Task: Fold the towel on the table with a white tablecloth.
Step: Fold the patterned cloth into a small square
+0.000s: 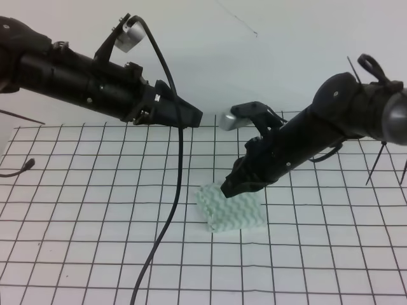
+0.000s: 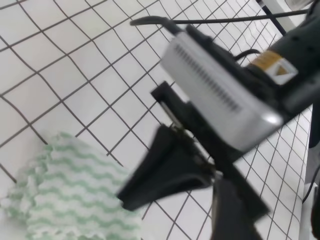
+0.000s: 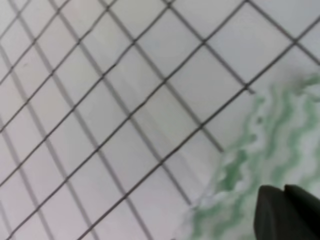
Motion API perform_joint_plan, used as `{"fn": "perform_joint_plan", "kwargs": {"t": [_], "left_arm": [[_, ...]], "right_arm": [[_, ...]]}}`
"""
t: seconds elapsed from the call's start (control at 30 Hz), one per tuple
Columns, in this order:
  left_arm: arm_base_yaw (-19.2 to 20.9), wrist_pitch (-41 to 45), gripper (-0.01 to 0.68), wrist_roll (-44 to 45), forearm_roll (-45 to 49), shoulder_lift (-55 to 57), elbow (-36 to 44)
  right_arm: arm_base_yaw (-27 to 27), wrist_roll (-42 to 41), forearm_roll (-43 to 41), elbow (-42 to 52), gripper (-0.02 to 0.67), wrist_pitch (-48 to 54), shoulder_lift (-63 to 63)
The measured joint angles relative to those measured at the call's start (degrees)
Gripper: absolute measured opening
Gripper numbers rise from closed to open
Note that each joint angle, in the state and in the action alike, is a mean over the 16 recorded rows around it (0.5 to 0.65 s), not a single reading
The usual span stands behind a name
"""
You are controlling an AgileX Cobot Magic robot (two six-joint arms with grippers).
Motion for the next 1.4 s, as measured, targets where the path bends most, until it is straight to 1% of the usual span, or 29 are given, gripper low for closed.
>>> {"fn": "perform_joint_plan", "kwargs": {"t": [0.07, 0.33, 0.47, 0.63, 0.9, 1.13, 1.4], "left_arm": [[0.0, 0.0, 0.329, -0.1, 0.0, 0.0, 0.0], [0.0, 0.2, 0.33, -0.3, -0.1, 0.0, 0.0], [0.0, 0.2, 0.33, -0.4, -0.1, 0.0, 0.0], [0.0, 0.2, 0.329, -0.4, -0.1, 0.0, 0.0], [0.0, 0.3, 0.329, -0.4, 0.0, 0.0, 0.0], [0.0, 0.3, 0.329, -0.4, -0.1, 0.0, 0.0], [0.0, 0.3, 0.329, -0.4, -0.1, 0.0, 0.0]], "right_arm": [[0.3, 0.3, -0.7, 0.0, 0.011, 0.7, 0.6], [2.2, 1.1, -0.5, 0.0, 0.012, -0.3, 3.7], [3.1, 1.1, 0.8, 0.0, 0.012, -2.9, 5.4], [3.8, 0.0, 4.2, 0.0, 0.012, -7.5, 6.7], [3.8, -2.6, 8.3, 0.0, 0.012, -12.7, 5.2], [3.5, -3.7, 9.0, 0.0, 0.012, -16.0, 3.9], [3.4, -5.1, 11.2, 0.0, 0.012, -18.3, 5.9]]}}
